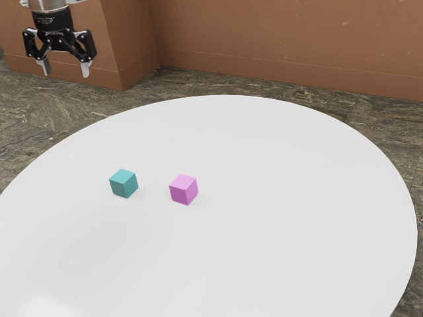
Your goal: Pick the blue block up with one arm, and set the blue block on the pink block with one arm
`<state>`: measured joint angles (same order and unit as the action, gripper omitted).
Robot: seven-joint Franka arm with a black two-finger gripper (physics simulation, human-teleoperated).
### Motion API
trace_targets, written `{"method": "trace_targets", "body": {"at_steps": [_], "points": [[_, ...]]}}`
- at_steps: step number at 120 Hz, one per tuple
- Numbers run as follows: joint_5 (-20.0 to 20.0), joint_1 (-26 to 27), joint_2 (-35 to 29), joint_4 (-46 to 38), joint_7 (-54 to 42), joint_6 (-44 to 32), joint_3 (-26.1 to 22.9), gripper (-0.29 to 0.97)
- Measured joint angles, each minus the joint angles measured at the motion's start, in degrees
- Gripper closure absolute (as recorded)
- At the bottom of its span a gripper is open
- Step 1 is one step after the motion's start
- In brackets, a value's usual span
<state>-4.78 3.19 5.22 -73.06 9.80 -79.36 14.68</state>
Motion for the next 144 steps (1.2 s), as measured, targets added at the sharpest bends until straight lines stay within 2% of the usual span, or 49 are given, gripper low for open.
{"method": "trace_targets", "body": {"at_steps": [14,25,33,70,82,88,107,119,128,144], "points": [[0.2,0.0,-0.2,1.1,0.6,0.3,0.1,0.0],[0.4,-0.5,-2.3,11.4,1.0,1.3,-1.1,0.0],[0.4,-1.5,-4.4,14.7,1.3,1.8,-3.4,0.0],[2.2,2.1,-5.9,14.1,2.2,3.0,-4.3,0.0],[3.0,3.1,-6.9,5.2,2.4,2.5,-4.0,0.0],[3.3,3.5,-9.4,-0.3,2.5,2.3,-4.0,0.0],[3.4,0.3,-23.6,-25.3,2.9,-3.7,-4.1,0.0],[3.4,0.2,-30.7,-42.0,3.0,-8.4,-4.6,0.0],[3.2,0.1,-34.8,-51.2,3.2,-11.1,-3.8,0.0],[-1.3,0.1,-38.8,-63.6,3.2,-19.3,-0.2,0.0]]}}
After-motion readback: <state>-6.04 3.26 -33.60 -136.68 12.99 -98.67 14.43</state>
